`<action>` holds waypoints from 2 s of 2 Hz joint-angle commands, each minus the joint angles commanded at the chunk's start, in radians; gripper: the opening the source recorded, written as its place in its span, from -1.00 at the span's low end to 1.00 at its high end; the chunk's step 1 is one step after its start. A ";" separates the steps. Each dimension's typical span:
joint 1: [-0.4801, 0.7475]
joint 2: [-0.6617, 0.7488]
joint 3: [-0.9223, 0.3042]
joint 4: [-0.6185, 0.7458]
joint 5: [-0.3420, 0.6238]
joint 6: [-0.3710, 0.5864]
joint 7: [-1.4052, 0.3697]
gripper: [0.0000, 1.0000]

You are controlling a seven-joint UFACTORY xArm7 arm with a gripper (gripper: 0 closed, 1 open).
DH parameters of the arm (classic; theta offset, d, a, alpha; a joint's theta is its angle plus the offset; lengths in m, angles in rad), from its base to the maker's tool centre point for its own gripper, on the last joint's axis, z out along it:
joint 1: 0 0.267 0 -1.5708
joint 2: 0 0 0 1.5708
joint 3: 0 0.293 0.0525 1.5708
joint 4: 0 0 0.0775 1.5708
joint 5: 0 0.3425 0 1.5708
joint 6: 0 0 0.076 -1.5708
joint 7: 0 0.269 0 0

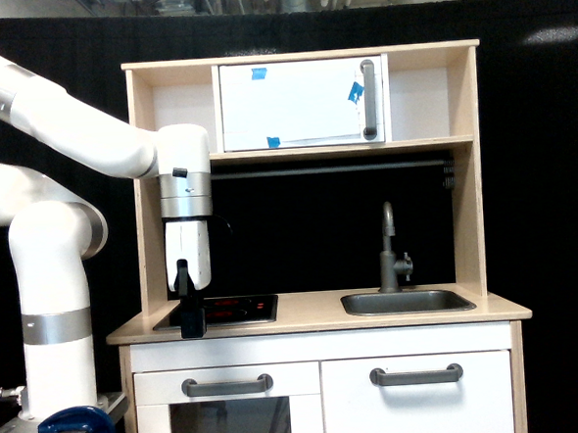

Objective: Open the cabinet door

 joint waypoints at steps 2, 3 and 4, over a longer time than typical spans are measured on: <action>-0.092 0.215 -0.131 0.112 -0.068 -0.116 -0.120 1.00; -0.089 0.443 -0.194 0.257 -0.090 -0.233 -0.221 1.00; -0.027 0.674 -0.165 0.452 0.012 -0.338 -0.112 1.00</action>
